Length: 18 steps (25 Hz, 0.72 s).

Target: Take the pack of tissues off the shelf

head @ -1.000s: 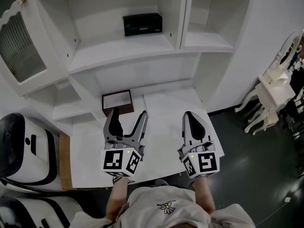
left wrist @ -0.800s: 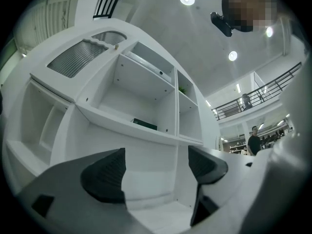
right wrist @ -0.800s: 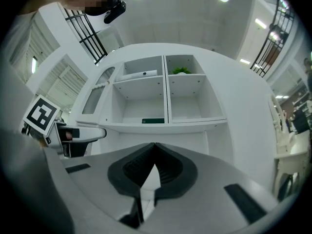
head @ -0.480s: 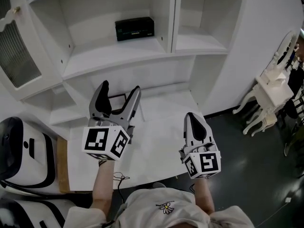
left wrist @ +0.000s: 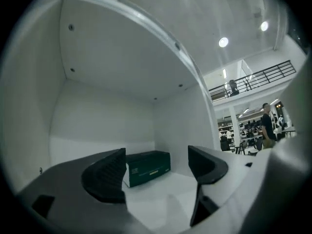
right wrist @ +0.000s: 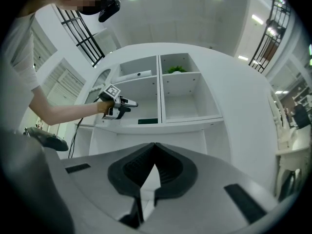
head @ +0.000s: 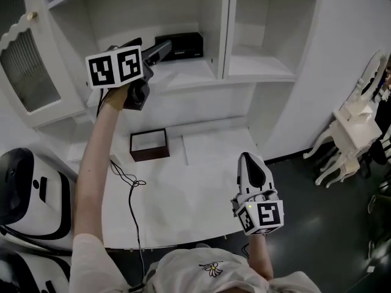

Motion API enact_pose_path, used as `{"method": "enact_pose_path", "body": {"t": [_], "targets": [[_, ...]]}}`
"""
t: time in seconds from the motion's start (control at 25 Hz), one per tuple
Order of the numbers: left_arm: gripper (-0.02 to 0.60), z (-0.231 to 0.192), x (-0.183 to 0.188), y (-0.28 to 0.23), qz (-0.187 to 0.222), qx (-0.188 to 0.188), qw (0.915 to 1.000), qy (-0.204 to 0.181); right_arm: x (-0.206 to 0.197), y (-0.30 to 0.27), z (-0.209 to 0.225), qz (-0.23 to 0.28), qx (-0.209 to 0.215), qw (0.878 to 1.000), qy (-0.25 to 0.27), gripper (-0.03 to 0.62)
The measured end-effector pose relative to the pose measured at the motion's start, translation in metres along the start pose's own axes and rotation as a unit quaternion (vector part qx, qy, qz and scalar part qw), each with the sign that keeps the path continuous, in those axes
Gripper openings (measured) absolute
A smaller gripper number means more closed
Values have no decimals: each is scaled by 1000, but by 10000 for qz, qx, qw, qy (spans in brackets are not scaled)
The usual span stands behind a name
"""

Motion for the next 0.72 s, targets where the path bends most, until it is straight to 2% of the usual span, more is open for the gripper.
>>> {"method": "enact_pose_path", "body": {"t": [0.16,0.28,0.56,0.72], "targets": [[385,-31,-23,-37,-925,85,9956,126,-2,3,13,-45,-122,9999,-31,3],[385,-41,-40,-51,-1387,105,9902,139,-3,6,23,-49,-230,9997,-71,3],[383,-36,-55,-72,-1761,-190,9822,631,-4,12,38,-54,-434,9989,-155,3],[382,-32,-55,-76,-1718,-183,9828,646,-5,15,40,-81,-466,9987,-181,4]]}}
Point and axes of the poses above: the fingertips, and each gripper's own axes: y backward along the fingers, z to its right, x out of its top, the point moved 3 cm from there along y, backward along the fingers, and after that the axes turned 1 degree about z, right-handed, at the moved point
